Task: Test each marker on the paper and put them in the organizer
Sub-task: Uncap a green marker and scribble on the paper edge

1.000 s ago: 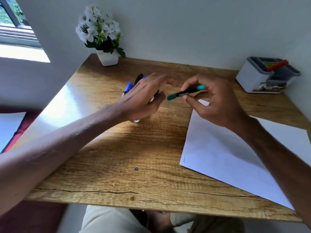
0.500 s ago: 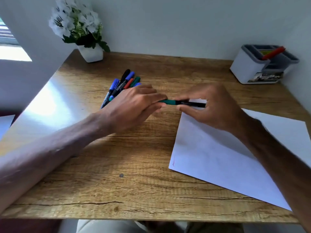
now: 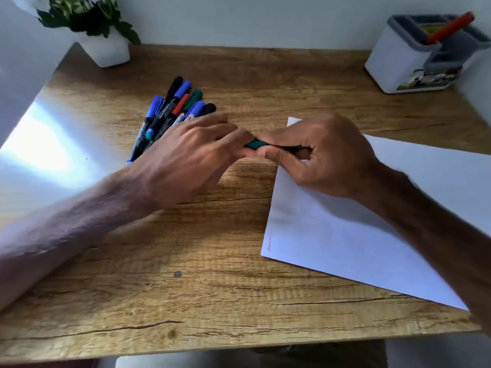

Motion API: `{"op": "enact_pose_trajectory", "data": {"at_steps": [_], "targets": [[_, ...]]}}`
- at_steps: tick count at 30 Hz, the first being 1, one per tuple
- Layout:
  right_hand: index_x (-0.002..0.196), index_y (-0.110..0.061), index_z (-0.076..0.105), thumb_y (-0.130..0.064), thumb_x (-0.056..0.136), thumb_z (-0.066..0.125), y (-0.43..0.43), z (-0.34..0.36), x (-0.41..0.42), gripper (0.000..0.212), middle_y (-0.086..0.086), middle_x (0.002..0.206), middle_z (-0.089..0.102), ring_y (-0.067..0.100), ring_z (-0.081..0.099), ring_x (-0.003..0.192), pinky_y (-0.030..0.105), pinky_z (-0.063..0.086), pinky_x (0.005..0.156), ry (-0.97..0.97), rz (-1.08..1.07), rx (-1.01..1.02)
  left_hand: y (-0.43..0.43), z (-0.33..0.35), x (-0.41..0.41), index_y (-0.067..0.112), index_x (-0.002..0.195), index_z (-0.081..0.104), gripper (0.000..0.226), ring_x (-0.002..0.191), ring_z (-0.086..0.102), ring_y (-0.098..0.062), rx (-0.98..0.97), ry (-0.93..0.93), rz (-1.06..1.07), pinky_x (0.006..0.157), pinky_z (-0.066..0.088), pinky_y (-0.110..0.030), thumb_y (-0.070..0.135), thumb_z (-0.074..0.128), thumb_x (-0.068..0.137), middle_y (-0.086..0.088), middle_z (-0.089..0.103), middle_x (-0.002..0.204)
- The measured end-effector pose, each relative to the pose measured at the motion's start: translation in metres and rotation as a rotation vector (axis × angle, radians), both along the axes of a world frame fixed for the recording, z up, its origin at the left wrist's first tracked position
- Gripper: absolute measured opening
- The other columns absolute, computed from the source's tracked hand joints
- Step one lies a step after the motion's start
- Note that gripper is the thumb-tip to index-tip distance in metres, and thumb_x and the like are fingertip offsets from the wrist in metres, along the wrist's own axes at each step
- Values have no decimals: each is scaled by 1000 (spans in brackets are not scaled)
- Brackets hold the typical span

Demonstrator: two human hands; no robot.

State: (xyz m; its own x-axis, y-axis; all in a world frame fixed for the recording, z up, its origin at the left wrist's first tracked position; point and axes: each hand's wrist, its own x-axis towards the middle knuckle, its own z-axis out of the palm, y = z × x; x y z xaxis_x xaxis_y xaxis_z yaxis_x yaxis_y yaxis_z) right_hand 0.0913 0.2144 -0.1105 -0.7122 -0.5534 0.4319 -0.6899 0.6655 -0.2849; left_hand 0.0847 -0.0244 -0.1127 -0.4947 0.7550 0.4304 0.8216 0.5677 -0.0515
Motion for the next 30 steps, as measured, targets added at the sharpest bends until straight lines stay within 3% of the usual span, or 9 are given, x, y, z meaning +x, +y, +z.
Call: {"op": "enact_pose_trajectory", "data": {"at_steps": [4,7,11,15,18,21,25,27,30], "targets": [[115,-23,79,-47,103,56,1,7,-4,35,-5,74,74,9,51,55,23,31,53,-24,-80,50,-1,3,0,0,133,59,42,86,62,-35,11,-56,30,75,56,-50,26,36,111,-15,73,100],[116,-16,69,-32,110,46,13,15,-13,29,-7,69,61,13,56,57,33,41,55,-114,-139,-67,-1,4,4,1,139,51,43,89,61,-32,102,-94,100,79,55,-51,26,31,110,-12,72,97],[112,0,62,2,108,37,27,24,-20,25,14,89,64,17,57,70,25,47,64,-298,-32,-380,0,7,9,0,107,54,26,81,59,-30,289,-241,77,79,50,-46,18,35,107,-10,65,87],[132,0,60,8,103,40,31,33,-18,36,14,108,68,23,61,93,32,54,74,-658,64,-804,5,3,16,5,90,52,26,69,49,-19,398,-429,37,68,42,-35,25,38,101,-6,56,79],[132,4,58,7,97,60,35,26,-11,35,10,108,75,24,71,103,34,60,77,-633,72,-779,9,-4,18,5,107,57,23,87,51,-7,340,-527,3,78,42,-20,25,54,96,6,56,97],[111,-1,64,-15,88,80,34,15,7,31,2,95,76,25,73,86,31,60,67,-593,24,-656,9,-7,18,5,124,50,43,115,48,2,265,-619,-45,96,37,-7,33,60,93,17,49,124],[92,-10,67,-25,100,57,30,13,41,20,9,84,71,30,67,78,38,55,62,-648,-45,-685,9,-8,21,10,121,38,45,134,43,-4,200,-726,-123,108,34,-7,38,61,96,4,44,149],[100,-5,68,-18,101,51,29,14,58,21,14,85,75,33,68,78,37,55,64,-716,-73,-730,11,-9,22,11,119,35,46,132,46,-6,186,-712,-150,107,39,-15,38,66,97,-1,47,145],[112,1,64,-15,100,62,22,16,82,21,20,93,79,37,76,80,37,62,65,-876,-101,-807,12,-7,23,10,119,38,50,123,44,14,217,-733,-156,97,36,-1,38,71,94,4,49,141]]}}
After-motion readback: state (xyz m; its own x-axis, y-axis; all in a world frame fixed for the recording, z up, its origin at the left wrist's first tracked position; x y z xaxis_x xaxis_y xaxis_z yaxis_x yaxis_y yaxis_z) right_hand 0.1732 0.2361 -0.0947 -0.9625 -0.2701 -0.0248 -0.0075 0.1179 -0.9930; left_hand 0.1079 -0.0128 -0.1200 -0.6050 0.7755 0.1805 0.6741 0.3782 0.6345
